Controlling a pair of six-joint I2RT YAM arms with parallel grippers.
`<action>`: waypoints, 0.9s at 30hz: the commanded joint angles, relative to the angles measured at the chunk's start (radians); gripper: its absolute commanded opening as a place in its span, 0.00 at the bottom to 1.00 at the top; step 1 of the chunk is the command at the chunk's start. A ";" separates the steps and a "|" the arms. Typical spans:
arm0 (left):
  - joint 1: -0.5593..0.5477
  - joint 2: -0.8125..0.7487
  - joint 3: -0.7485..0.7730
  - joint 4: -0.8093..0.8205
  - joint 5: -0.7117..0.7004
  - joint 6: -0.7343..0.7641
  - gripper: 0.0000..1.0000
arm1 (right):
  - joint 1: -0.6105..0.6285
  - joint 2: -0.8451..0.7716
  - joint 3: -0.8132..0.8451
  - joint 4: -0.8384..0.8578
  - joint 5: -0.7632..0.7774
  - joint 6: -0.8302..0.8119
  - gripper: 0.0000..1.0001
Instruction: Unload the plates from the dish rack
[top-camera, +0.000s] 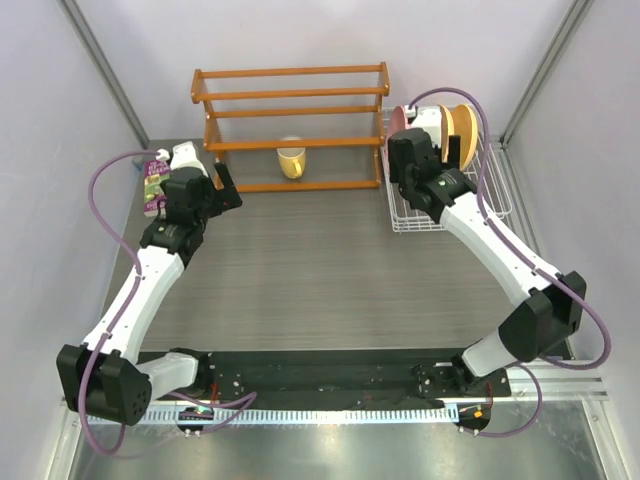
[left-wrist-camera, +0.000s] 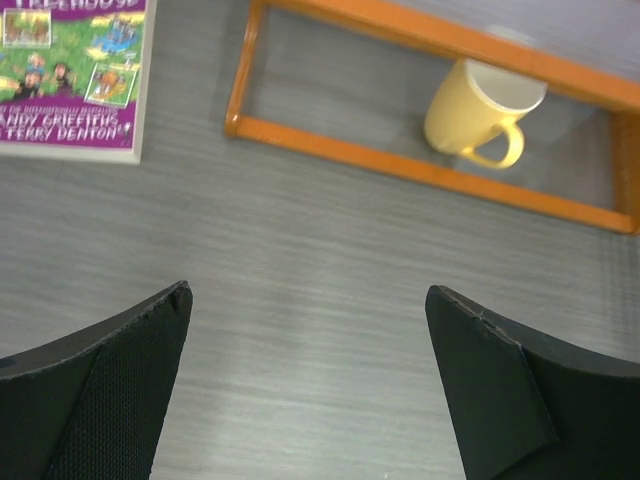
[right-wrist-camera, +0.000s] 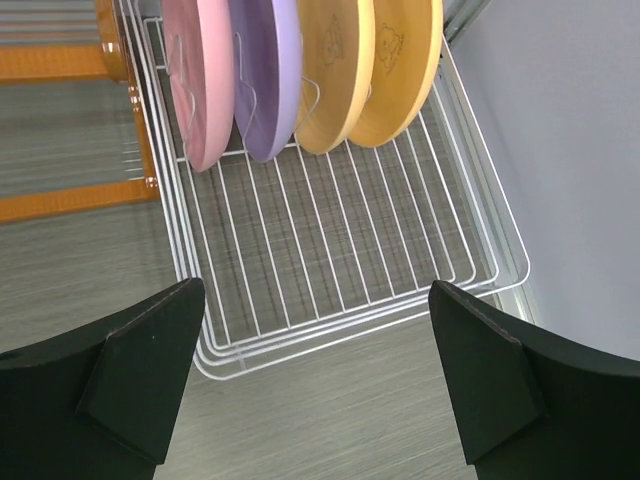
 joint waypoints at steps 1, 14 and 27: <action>-0.001 0.019 0.069 -0.055 -0.040 -0.019 0.99 | 0.000 0.050 0.110 -0.021 0.042 -0.017 1.00; 0.001 0.026 0.049 -0.023 -0.026 -0.005 0.99 | -0.029 0.468 0.474 0.037 0.278 -0.155 1.00; 0.001 0.075 0.028 0.012 -0.008 0.025 1.00 | -0.081 0.627 0.589 0.121 0.148 -0.177 0.83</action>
